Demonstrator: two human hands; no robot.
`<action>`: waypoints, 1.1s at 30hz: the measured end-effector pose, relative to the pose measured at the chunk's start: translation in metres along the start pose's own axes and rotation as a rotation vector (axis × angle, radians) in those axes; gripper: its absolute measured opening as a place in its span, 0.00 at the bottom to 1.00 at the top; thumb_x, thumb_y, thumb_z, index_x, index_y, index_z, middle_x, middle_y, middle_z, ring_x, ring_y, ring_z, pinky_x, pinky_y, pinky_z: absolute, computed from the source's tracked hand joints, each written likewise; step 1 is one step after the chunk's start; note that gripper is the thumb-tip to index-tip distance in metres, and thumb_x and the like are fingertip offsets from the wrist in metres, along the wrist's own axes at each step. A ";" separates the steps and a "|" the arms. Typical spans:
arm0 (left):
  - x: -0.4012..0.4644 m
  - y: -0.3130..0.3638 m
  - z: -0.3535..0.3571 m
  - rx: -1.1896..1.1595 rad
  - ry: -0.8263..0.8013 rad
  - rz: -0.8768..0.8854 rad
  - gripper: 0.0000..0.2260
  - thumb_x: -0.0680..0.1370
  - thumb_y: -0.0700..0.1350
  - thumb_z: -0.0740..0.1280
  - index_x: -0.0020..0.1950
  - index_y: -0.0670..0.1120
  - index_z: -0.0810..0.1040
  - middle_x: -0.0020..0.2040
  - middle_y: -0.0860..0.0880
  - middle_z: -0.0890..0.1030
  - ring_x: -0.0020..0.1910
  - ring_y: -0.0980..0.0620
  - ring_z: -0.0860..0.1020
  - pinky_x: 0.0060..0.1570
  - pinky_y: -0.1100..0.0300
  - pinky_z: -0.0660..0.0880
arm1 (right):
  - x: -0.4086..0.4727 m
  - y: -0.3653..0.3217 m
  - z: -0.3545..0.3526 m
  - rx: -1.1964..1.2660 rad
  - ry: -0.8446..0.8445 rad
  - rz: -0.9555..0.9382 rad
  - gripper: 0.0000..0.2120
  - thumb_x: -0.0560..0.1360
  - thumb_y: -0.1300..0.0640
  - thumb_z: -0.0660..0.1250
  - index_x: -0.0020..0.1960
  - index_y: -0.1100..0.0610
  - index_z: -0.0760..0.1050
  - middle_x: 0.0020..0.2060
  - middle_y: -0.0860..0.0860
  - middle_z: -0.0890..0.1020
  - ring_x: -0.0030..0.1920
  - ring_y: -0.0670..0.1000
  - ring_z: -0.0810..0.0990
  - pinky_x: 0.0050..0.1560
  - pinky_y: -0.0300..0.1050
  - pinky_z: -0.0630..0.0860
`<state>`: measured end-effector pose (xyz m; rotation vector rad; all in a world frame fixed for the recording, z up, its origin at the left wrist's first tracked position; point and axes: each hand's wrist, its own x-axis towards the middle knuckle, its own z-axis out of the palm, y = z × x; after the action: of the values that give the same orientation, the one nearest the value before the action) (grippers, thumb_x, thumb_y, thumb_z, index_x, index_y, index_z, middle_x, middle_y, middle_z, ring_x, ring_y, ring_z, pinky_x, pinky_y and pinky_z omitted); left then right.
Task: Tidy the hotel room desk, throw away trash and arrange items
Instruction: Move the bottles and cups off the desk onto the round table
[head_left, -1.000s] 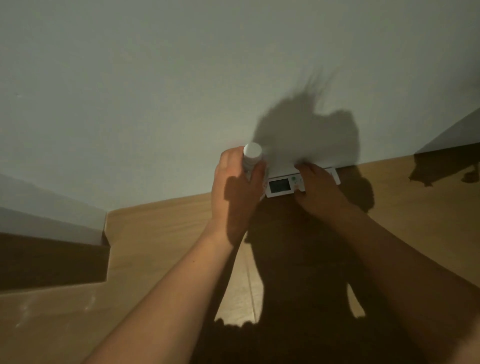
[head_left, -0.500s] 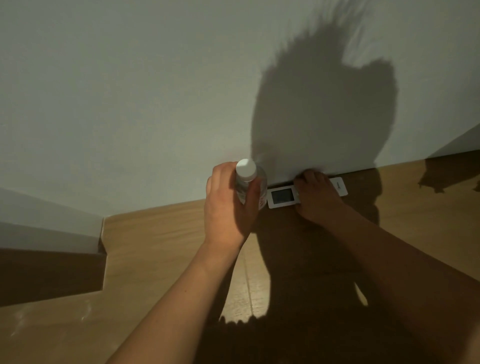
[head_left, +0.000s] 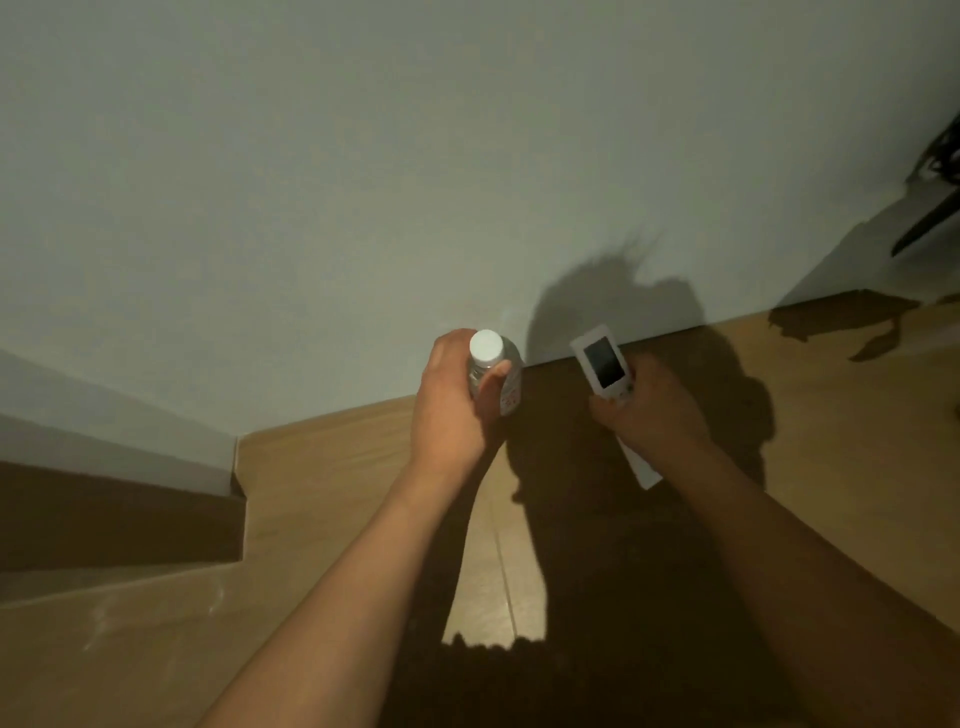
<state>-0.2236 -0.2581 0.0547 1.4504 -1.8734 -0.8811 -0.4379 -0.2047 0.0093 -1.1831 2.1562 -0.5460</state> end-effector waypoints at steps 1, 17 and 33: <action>-0.010 0.004 -0.003 -0.004 -0.006 0.013 0.18 0.81 0.59 0.63 0.65 0.49 0.75 0.60 0.54 0.74 0.57 0.56 0.75 0.54 0.57 0.78 | -0.015 -0.002 -0.006 0.068 0.035 0.023 0.23 0.72 0.44 0.73 0.60 0.52 0.69 0.54 0.51 0.77 0.50 0.54 0.80 0.49 0.54 0.80; -0.116 0.122 0.061 -0.232 -0.384 0.296 0.10 0.80 0.51 0.65 0.58 0.50 0.73 0.52 0.54 0.74 0.50 0.63 0.75 0.48 0.66 0.71 | -0.231 0.081 -0.094 0.222 0.590 0.406 0.18 0.73 0.44 0.71 0.52 0.55 0.70 0.48 0.52 0.79 0.43 0.53 0.79 0.41 0.43 0.71; -0.363 0.332 0.268 -0.216 -0.717 0.663 0.13 0.82 0.51 0.65 0.65 0.49 0.73 0.57 0.56 0.73 0.52 0.63 0.71 0.53 0.64 0.71 | -0.484 0.343 -0.220 0.416 0.980 0.740 0.24 0.71 0.41 0.72 0.59 0.53 0.72 0.55 0.50 0.81 0.48 0.51 0.82 0.49 0.51 0.81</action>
<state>-0.5460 0.1925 0.1378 0.3094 -2.4330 -1.2874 -0.5956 0.3994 0.1123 0.2401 2.7849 -1.2976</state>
